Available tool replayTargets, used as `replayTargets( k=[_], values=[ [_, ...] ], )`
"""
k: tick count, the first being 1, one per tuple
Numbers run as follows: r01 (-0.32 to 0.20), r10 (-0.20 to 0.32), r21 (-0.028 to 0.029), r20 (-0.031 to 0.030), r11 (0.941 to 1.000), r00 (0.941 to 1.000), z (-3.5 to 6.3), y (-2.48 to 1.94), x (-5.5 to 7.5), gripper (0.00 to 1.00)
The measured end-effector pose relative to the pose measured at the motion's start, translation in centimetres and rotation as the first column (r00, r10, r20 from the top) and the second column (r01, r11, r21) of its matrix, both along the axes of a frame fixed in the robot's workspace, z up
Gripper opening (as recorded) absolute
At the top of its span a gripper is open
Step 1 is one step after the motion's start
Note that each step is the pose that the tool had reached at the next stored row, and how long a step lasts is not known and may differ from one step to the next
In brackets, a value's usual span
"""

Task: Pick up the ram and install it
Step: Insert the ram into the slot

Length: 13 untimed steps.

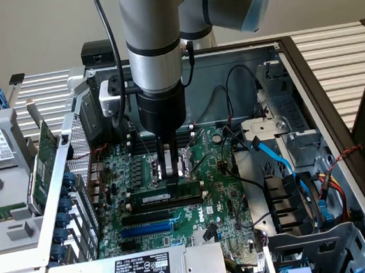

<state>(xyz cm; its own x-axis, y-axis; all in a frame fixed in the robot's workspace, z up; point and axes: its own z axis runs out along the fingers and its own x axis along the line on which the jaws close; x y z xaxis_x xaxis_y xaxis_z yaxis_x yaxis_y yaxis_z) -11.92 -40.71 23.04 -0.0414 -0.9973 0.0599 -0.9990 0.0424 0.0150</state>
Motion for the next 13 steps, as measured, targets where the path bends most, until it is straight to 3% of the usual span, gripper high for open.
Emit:
replayTargets(
  k=[13],
  values=[
    [-0.008, 0.008, 0.0002, 0.0032, 1.0, 1.0, -0.09, 0.09, -0.16, 0.12]
  ],
)
